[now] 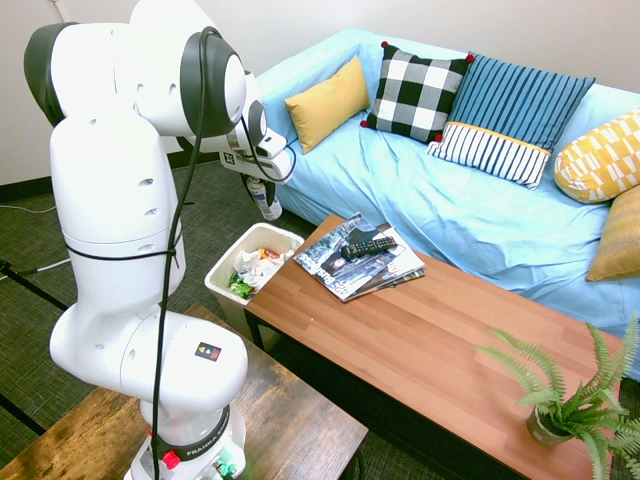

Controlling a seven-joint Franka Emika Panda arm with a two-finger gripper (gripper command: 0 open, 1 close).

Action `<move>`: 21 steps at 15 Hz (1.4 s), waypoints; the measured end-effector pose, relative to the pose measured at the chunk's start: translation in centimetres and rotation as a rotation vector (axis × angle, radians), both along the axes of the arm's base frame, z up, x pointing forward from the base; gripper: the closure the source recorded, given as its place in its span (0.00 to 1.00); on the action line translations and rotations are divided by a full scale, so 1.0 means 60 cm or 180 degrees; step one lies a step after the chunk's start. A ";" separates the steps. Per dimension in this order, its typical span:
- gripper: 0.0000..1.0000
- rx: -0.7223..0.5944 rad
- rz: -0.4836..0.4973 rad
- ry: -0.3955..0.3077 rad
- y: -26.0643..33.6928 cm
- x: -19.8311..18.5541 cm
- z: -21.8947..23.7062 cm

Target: Throw the can in the trash bin

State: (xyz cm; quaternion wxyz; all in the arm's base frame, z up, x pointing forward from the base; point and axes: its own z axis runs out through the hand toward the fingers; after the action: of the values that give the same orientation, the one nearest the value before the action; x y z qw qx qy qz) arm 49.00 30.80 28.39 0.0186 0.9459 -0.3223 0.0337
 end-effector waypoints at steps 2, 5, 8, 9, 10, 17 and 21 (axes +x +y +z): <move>1.00 -0.0019 0.0060 -0.0036 0.041 0.005 -0.010; 1.00 -0.0056 0.0107 0.0057 0.099 0.014 -0.059; 1.00 -0.0110 0.0141 0.0196 0.128 0.023 -0.135; 1.00 -0.0135 0.0156 0.0247 0.137 0.022 -0.163; 1.00 -0.0164 0.0174 0.0291 0.148 0.018 -0.190; 0.00 -0.0255 0.0119 0.0368 0.170 0.038 -0.229; 0.00 -0.0256 0.0087 0.0421 0.169 0.038 -0.235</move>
State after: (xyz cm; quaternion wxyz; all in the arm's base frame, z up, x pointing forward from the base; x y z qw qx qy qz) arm 51.30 40.97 14.29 0.0774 0.9488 -0.3059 -0.0157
